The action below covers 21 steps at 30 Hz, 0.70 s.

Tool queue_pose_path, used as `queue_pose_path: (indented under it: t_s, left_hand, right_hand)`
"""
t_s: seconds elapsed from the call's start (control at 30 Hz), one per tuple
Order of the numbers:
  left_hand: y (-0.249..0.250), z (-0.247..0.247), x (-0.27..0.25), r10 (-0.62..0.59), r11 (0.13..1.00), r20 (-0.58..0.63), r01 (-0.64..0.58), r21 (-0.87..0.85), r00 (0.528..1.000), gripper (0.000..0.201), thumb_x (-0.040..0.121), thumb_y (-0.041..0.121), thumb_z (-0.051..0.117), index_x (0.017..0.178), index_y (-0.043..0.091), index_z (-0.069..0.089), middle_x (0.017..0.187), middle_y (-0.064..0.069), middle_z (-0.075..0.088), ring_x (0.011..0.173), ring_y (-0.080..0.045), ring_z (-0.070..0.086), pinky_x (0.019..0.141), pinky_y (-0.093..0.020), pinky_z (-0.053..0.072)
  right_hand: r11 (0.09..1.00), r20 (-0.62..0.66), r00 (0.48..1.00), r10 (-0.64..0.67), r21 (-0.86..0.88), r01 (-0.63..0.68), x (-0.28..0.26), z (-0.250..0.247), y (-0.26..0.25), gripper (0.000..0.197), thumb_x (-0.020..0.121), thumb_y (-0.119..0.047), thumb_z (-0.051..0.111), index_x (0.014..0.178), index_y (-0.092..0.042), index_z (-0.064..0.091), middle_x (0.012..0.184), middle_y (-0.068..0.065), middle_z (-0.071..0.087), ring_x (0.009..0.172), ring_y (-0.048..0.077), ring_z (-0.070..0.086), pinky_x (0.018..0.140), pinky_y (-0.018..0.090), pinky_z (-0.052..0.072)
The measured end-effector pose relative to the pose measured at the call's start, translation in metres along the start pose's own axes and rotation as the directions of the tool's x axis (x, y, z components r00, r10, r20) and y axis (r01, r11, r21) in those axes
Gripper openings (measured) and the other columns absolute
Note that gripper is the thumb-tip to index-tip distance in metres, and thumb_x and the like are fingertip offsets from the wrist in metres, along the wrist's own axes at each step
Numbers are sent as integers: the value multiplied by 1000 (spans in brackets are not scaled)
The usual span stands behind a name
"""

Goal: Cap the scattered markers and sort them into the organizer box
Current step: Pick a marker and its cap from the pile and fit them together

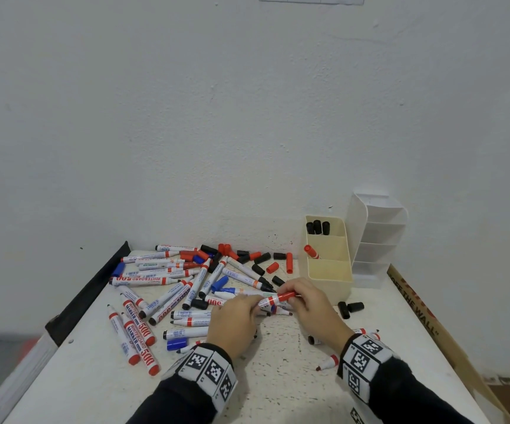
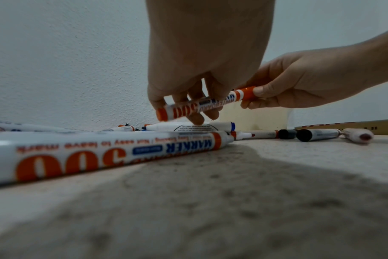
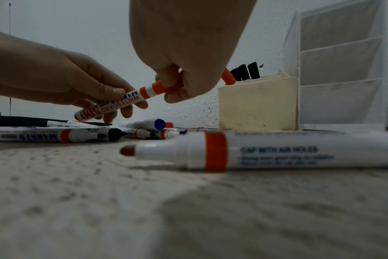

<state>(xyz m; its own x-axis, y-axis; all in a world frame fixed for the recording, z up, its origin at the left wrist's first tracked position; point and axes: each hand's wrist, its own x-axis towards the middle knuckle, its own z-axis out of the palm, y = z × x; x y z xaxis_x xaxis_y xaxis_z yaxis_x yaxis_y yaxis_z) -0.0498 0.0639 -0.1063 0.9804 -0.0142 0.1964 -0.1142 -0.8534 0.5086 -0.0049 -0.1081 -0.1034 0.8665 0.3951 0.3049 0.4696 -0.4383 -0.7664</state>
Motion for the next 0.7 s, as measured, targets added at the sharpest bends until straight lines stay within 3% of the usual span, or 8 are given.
queue_pose_path:
  t_s: [0.07,0.13,0.23,0.33,0.4,0.5,0.6,0.7]
  left_hand:
    - [2,-1,-1,4,1000,-17,-4,-9,1000,33,100,30,33,128,29,51,119,9,59,110,-10,52,101,-33,34]
    - [4,-1,-1,15,994,-10,-16,-107,1000,32,98,37,38,125,27,51,116,9,58,102,-8,53,89,-25,42]
    - [9,-5,-3,62,984,24,-57,-169,998,35,89,46,52,119,27,52,108,8,57,93,-6,53,75,-18,44]
    - [11,-7,-4,141,987,66,-135,-86,988,31,94,44,44,110,24,60,89,8,62,78,-8,55,71,-21,47]
    - [11,-8,-4,154,979,123,-134,-150,980,25,97,40,40,94,24,59,71,11,54,63,-5,48,59,-18,39]
    - [13,-9,-4,155,920,205,-66,-385,966,29,98,31,41,71,30,51,59,11,45,52,-1,40,54,-18,33]
    - [15,-14,-7,148,842,317,49,-537,937,35,99,32,39,67,24,50,52,11,41,42,-1,33,46,-16,30]
    - [16,-17,-9,142,783,393,140,-607,909,39,99,37,36,66,21,49,46,12,40,38,-5,30,39,-18,27]
  right_hand:
    - [995,12,998,64,75,-65,0,1,-1,30,92,-1,47,98,-30,57,93,-10,60,87,2,58,83,16,49]
    - [982,-4,993,120,150,-118,0,1,-5,17,95,-15,46,91,-27,58,77,-8,60,68,0,56,66,14,49]
    - [981,-21,987,160,118,-156,0,0,-6,36,97,-33,38,69,-17,54,61,-3,46,51,1,39,52,12,36]
    - [975,-25,981,194,119,-190,0,0,-8,43,97,-36,37,62,-15,50,56,-1,39,52,8,36,51,15,32]
    - [985,-33,990,139,111,-134,-1,0,-10,42,98,-31,38,59,-16,44,53,-4,35,50,5,33,50,17,29]
    - [991,-55,998,10,131,-2,-2,-1,-13,42,97,-31,41,57,-20,38,52,-9,33,49,3,33,52,19,27]
    - [993,-53,996,-67,90,72,-3,0,-15,38,85,-49,33,57,-24,38,52,-10,33,50,3,36,51,16,28]
    - [994,-32,995,-95,57,97,-4,1,-13,39,84,-53,28,60,-24,39,54,-11,34,53,4,38,52,15,29]
